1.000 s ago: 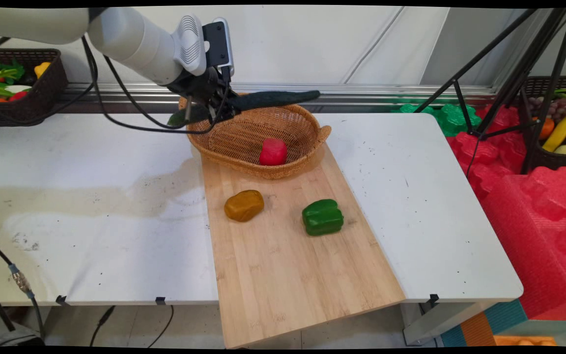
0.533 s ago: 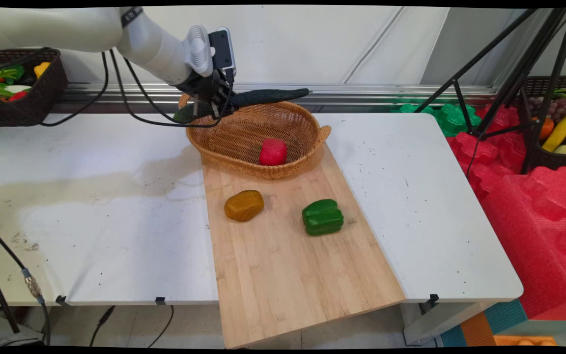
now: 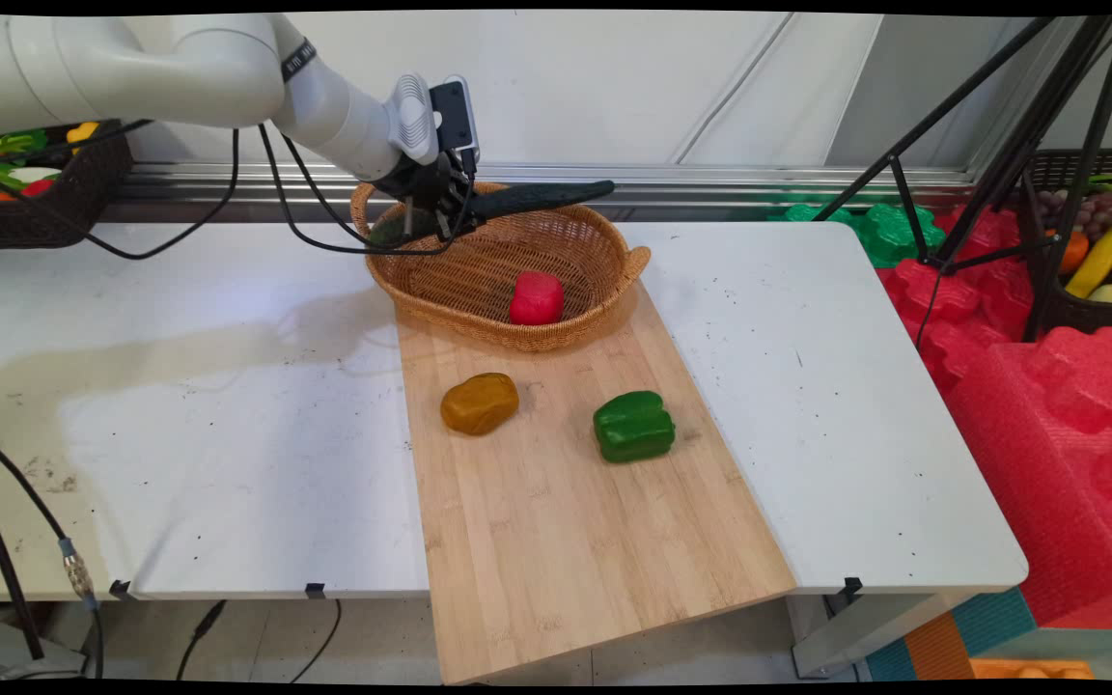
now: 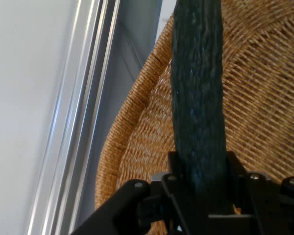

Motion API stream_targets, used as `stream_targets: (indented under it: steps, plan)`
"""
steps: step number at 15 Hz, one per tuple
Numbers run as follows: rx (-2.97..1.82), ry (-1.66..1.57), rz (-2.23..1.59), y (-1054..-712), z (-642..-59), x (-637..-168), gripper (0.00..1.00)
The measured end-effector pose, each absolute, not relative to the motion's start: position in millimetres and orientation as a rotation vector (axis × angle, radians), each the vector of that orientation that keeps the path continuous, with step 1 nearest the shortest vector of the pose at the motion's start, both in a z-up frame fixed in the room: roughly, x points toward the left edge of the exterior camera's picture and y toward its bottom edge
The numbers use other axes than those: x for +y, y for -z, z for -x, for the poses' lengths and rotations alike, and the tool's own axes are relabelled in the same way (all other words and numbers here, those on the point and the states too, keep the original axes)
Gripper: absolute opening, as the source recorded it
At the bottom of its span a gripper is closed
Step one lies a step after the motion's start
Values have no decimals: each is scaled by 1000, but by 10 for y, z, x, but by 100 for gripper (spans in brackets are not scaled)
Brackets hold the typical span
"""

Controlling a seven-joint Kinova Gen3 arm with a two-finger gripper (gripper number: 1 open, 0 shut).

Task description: Place the picked object in the vegetable basket

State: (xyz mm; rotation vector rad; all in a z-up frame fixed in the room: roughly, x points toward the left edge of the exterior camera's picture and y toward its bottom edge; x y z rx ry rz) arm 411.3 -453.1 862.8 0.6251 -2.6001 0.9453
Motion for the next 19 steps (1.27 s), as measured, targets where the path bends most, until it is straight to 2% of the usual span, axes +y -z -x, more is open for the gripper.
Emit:
stream_targets:
  steps: [12,13,19]
  plan:
    - [-2478,-923,-669,-8316,-4217,-4649,0]
    - [-2470,-924,-675,-8304,-4231,-4638,100]
    - [-2420,-949,-706,-8303,-4289,-4587,100]
